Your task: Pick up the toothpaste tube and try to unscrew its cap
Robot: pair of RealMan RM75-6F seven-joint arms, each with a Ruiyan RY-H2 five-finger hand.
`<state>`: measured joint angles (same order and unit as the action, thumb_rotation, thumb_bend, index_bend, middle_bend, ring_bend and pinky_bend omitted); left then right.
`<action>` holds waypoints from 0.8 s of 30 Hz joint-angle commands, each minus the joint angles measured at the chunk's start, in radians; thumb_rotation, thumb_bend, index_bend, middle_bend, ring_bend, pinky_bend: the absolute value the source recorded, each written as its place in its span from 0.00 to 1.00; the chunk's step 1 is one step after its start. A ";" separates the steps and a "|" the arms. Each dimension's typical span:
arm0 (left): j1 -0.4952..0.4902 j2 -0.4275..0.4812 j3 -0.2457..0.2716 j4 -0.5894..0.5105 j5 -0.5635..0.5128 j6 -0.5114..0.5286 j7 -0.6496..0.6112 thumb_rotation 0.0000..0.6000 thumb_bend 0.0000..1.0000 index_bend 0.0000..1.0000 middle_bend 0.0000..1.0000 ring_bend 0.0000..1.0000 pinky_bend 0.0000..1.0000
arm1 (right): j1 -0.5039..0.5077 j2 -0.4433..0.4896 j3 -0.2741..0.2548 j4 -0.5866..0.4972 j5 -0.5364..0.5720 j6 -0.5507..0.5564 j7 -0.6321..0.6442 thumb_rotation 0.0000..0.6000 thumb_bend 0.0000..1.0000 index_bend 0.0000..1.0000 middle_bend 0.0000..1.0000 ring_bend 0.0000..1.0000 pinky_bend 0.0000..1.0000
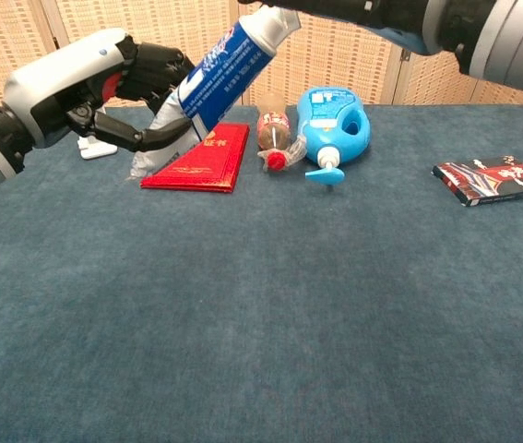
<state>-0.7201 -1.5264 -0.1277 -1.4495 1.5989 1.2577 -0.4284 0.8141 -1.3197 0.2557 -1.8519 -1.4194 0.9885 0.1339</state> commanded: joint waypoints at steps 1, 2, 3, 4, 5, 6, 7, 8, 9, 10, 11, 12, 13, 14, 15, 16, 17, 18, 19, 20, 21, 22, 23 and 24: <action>-0.001 0.003 -0.001 -0.002 0.001 -0.001 0.002 1.00 0.62 0.78 0.80 0.74 0.51 | 0.009 -0.018 -0.004 0.017 0.007 -0.004 -0.027 0.24 0.00 0.00 0.00 0.00 0.00; -0.001 0.004 -0.001 -0.004 0.001 -0.002 0.003 1.00 0.62 0.78 0.80 0.74 0.51 | 0.011 -0.022 -0.004 0.019 0.009 -0.006 -0.031 0.24 0.00 0.00 0.00 0.00 0.00; -0.002 0.005 -0.001 -0.006 0.000 -0.004 0.004 1.00 0.62 0.78 0.80 0.74 0.51 | 0.014 -0.025 -0.005 0.022 0.010 -0.008 -0.034 0.24 0.00 0.00 0.00 0.00 0.00; -0.002 0.006 -0.001 -0.008 -0.001 -0.006 0.005 1.00 0.62 0.78 0.80 0.74 0.51 | 0.016 -0.029 -0.004 0.025 0.012 -0.009 -0.037 0.24 0.00 0.00 0.00 0.00 0.00; -0.003 0.007 -0.001 -0.010 -0.001 -0.009 0.007 1.00 0.62 0.78 0.80 0.74 0.51 | 0.019 -0.033 -0.003 0.028 0.015 -0.011 -0.041 0.24 0.00 0.00 0.00 0.00 0.00; -0.004 0.007 0.000 -0.011 -0.001 -0.011 0.009 1.00 0.62 0.78 0.80 0.74 0.51 | 0.021 -0.036 -0.002 0.030 0.018 -0.011 -0.043 0.24 0.00 0.00 0.00 0.00 0.00; -0.003 0.007 -0.001 -0.013 -0.002 -0.011 0.011 1.00 0.62 0.78 0.80 0.74 0.51 | 0.022 -0.040 -0.001 0.032 0.021 -0.011 -0.046 0.24 0.00 0.00 0.00 0.00 0.00; -0.004 0.007 -0.001 -0.014 -0.002 -0.011 0.011 1.00 0.62 0.78 0.80 0.74 0.51 | 0.024 -0.043 0.001 0.034 0.022 -0.009 -0.048 0.24 0.00 0.00 0.00 0.00 0.00; -0.004 0.008 -0.001 -0.016 -0.003 -0.012 0.010 1.00 0.62 0.78 0.80 0.74 0.51 | 0.025 -0.046 0.002 0.035 0.023 -0.009 -0.048 0.24 0.00 0.00 0.00 0.00 0.00; -0.004 0.008 -0.003 -0.018 -0.003 -0.012 0.008 1.00 0.62 0.78 0.80 0.74 0.51 | 0.027 -0.049 0.003 0.037 0.024 -0.009 -0.048 0.24 0.00 0.00 0.00 0.00 0.00; -0.004 0.009 -0.003 -0.019 -0.004 -0.012 0.007 1.00 0.62 0.78 0.80 0.74 0.51 | 0.028 -0.052 0.004 0.039 0.024 -0.008 -0.049 0.24 0.00 0.00 0.00 0.00 0.00; -0.004 0.010 -0.004 -0.021 -0.004 -0.012 0.005 1.00 0.62 0.78 0.80 0.74 0.51 | 0.030 -0.055 0.004 0.041 0.022 -0.007 -0.049 0.24 0.00 0.00 0.00 0.00 0.00; -0.004 0.011 -0.006 -0.023 -0.004 -0.011 0.004 1.00 0.62 0.78 0.80 0.74 0.51 | 0.032 -0.060 0.004 0.043 0.022 -0.007 -0.048 0.24 0.00 0.00 0.00 0.00 0.00; -0.004 0.011 -0.007 -0.024 -0.005 -0.011 0.004 1.00 0.62 0.78 0.80 0.74 0.51 | 0.033 -0.063 0.004 0.045 0.021 -0.006 -0.047 0.24 0.00 0.00 0.00 0.00 0.00; -0.004 0.012 -0.008 -0.025 -0.005 -0.011 0.003 1.00 0.62 0.78 0.80 0.74 0.51 | 0.034 -0.066 0.003 0.047 0.020 -0.005 -0.045 0.24 0.00 0.00 0.00 0.00 0.00; -0.005 0.012 -0.008 -0.026 -0.006 -0.011 0.002 1.00 0.62 0.78 0.80 0.74 0.51 | 0.035 -0.070 0.004 0.050 0.018 -0.004 -0.044 0.24 0.00 0.00 0.00 0.00 0.00; -0.005 0.013 -0.008 -0.028 -0.007 -0.013 0.000 1.00 0.62 0.78 0.80 0.74 0.51 | 0.036 -0.074 0.003 0.053 0.018 -0.004 -0.043 0.24 0.00 0.00 0.00 0.00 0.00; -0.005 0.014 -0.009 -0.029 -0.007 -0.014 0.000 1.00 0.62 0.78 0.80 0.74 0.51 | 0.038 -0.077 0.003 0.055 0.017 -0.004 -0.042 0.24 0.00 0.00 0.00 0.00 0.00; -0.006 0.015 -0.009 -0.028 -0.007 -0.015 0.000 1.00 0.62 0.78 0.80 0.74 0.51 | 0.040 -0.081 0.003 0.058 0.017 -0.005 -0.040 0.24 0.00 0.00 0.00 0.00 0.00; -0.006 0.015 -0.009 -0.028 -0.008 -0.015 0.000 1.00 0.62 0.78 0.80 0.74 0.51 | 0.041 -0.083 0.002 0.060 0.018 -0.006 -0.041 0.24 0.00 0.00 0.00 0.00 0.00; -0.006 0.015 -0.009 -0.028 -0.008 -0.016 0.001 1.00 0.62 0.78 0.80 0.74 0.51 | 0.042 -0.084 0.002 0.061 0.017 -0.006 -0.042 0.24 0.00 0.00 0.00 0.00 0.00; -0.006 0.016 -0.010 -0.028 -0.008 -0.015 0.001 1.00 0.62 0.78 0.80 0.74 0.51 | 0.044 -0.086 0.001 0.062 0.018 -0.008 -0.043 0.24 0.00 0.00 0.00 0.00 0.00; -0.006 0.016 -0.011 -0.027 -0.009 -0.015 0.001 1.00 0.62 0.78 0.80 0.74 0.51 | 0.044 -0.086 0.001 0.063 0.019 -0.008 -0.044 0.24 0.00 0.00 0.00 0.00 0.00; -0.006 0.017 -0.011 -0.027 -0.009 -0.016 0.001 1.00 0.62 0.78 0.80 0.74 0.51 | 0.045 -0.086 0.000 0.063 0.020 -0.010 -0.047 0.24 0.00 0.00 0.00 0.00 0.00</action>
<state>-0.7259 -1.5092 -0.1383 -1.4769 1.5898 1.2419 -0.4271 0.8586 -1.4058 0.2565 -1.7894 -1.4000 0.9795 0.0878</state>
